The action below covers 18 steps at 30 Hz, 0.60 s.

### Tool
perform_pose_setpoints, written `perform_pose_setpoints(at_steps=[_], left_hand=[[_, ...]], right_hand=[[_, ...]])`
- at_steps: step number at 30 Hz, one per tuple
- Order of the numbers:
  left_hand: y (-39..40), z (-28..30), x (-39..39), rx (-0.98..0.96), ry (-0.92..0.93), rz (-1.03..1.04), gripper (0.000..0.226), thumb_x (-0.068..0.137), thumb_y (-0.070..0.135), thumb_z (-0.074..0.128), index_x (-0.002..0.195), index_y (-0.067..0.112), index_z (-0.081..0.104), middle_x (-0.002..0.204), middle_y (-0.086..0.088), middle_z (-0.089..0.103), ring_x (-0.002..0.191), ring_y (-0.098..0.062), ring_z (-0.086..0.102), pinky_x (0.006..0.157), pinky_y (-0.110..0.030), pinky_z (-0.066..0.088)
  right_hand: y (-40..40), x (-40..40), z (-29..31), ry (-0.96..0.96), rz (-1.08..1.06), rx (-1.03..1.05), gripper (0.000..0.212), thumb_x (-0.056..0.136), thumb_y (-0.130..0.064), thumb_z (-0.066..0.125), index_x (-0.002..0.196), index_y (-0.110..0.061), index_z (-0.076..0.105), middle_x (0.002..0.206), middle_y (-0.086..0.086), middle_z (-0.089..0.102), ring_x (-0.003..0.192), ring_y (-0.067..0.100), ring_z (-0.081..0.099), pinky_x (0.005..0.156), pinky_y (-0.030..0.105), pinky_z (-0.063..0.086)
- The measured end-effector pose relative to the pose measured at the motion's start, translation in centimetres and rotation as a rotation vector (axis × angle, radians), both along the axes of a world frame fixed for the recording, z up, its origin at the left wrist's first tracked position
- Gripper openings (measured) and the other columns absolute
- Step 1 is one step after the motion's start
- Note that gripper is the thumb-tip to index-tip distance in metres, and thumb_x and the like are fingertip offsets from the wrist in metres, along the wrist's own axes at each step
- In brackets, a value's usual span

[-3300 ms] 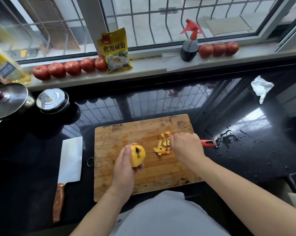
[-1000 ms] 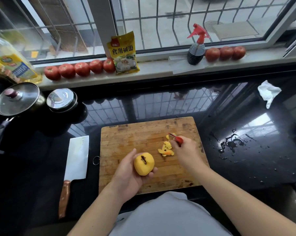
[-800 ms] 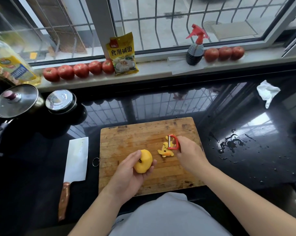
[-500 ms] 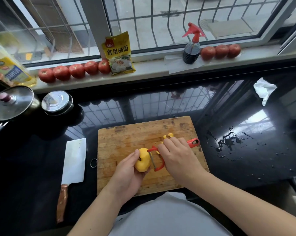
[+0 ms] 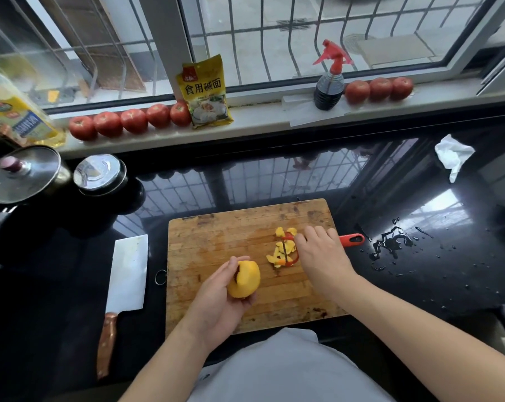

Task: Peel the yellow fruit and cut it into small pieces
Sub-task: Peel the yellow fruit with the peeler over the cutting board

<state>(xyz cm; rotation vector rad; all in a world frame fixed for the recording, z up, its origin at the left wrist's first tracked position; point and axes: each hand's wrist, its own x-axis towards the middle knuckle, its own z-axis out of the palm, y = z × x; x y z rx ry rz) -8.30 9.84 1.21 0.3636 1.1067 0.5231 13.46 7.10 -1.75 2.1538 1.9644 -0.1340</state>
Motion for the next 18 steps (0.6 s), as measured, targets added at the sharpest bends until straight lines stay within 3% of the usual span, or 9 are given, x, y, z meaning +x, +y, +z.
perform_pose_setpoints(at_steps=[3,6,8,11,15,18], left_hand=[[0.0,-0.2,0.4,-0.017,0.007,0.036,0.039,0.107,0.035,0.051,0.122,0.005,0.071,0.105,-0.014,0.06,0.086,-0.024,0.055,0.067,-0.033,0.05],[-0.1,-0.4,0.9,0.097,0.1,0.01,0.036,0.108,0.034,0.049,0.12,0.005,0.066,0.098,-0.01,0.065,0.083,-0.02,0.056,0.069,-0.034,0.048],[-0.2,-0.3,1.3,0.183,0.142,-0.038,0.037,0.11,0.035,0.046,0.122,0.004,0.064,0.097,-0.01,0.069,0.084,-0.019,0.06,0.072,-0.034,0.05],[-0.4,0.0,1.6,0.235,0.156,-0.048,0.036,0.11,0.034,0.046,0.122,0.002,0.06,0.103,-0.017,0.071,0.09,-0.023,0.065,0.082,-0.039,0.056],[-0.6,0.0,1.0,0.302,0.156,-0.081,0.034,0.106,0.033,0.049,0.122,0.006,0.062,0.102,-0.006,0.066,0.085,-0.014,0.06,0.074,-0.028,0.053],[-0.7,-0.1,0.4,0.321,0.108,-0.083,0.04,0.098,0.038,0.055,0.123,0.01,0.066,0.106,-0.004,0.066,0.088,-0.013,0.061,0.074,-0.026,0.055]], right_hand=[[-0.6,-0.5,1.2,0.044,0.05,0.195,0.027,0.08,-0.001,0.062,0.102,-0.015,0.058,0.097,0.004,0.058,0.088,0.026,0.05,0.078,0.04,0.041],[-1.6,-2.2,2.0,0.158,0.206,0.388,0.009,0.091,-0.008,0.056,0.092,-0.016,0.06,0.086,0.002,0.056,0.08,0.025,0.048,0.075,0.039,0.041],[-1.8,-3.6,2.6,0.176,0.27,0.429,0.011,0.096,-0.013,0.051,0.092,-0.017,0.06,0.085,0.002,0.056,0.079,0.024,0.049,0.076,0.04,0.043],[-1.7,-4.5,2.9,0.174,0.257,0.444,0.02,0.097,-0.011,0.041,0.092,-0.017,0.06,0.084,0.002,0.056,0.079,0.025,0.05,0.076,0.04,0.043],[-0.5,-2.6,1.7,0.101,0.154,0.29,0.021,0.091,-0.006,0.04,0.094,-0.015,0.06,0.088,0.005,0.058,0.082,0.027,0.05,0.076,0.041,0.042],[-0.2,-0.3,0.5,0.015,0.0,0.103,0.021,0.086,-0.007,0.058,0.105,-0.017,0.055,0.099,0.006,0.057,0.091,0.028,0.049,0.081,0.042,0.042]])
